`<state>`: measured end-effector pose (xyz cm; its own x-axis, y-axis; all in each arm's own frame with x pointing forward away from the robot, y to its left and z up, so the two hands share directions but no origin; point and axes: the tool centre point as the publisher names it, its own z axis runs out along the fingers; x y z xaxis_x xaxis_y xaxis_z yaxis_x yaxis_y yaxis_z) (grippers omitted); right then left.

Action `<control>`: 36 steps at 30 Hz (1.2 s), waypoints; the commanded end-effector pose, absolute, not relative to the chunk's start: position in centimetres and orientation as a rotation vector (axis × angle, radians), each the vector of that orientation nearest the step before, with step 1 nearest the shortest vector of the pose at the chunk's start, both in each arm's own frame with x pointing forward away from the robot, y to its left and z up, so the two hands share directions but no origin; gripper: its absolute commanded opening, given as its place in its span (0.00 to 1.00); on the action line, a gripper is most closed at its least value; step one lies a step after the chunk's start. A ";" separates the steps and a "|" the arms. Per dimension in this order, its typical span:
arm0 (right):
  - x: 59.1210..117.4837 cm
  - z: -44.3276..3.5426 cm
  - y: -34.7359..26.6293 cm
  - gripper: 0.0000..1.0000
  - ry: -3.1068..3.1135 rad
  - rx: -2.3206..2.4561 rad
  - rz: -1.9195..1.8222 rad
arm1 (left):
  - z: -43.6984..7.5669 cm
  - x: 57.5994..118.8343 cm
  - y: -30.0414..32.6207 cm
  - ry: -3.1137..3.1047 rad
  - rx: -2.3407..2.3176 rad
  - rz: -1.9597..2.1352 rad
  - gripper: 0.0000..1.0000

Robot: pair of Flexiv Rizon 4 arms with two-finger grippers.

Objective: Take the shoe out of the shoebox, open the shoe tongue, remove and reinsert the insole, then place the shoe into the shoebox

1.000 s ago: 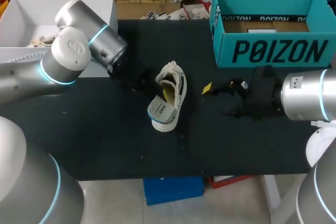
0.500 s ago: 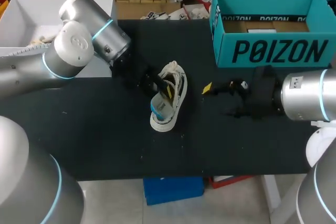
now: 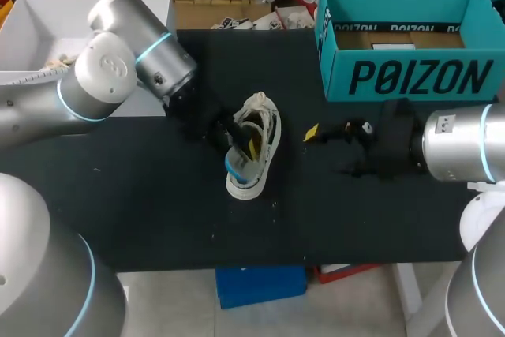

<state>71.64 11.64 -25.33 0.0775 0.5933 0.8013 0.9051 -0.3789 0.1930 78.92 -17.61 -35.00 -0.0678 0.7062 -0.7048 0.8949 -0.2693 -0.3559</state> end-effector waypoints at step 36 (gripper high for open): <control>71.6 -25.3 11.7 1.00 -1.488 -2.009 -1.208 | -34.3 75.9 -15.1 1.679 1.935 -1.162 0.00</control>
<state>71.64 11.64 -25.33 0.0775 0.5932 0.8013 0.9051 -0.3788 0.1930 76.50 -15.40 -34.09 -0.0252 0.6732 -0.7390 0.9202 -0.2732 -0.2802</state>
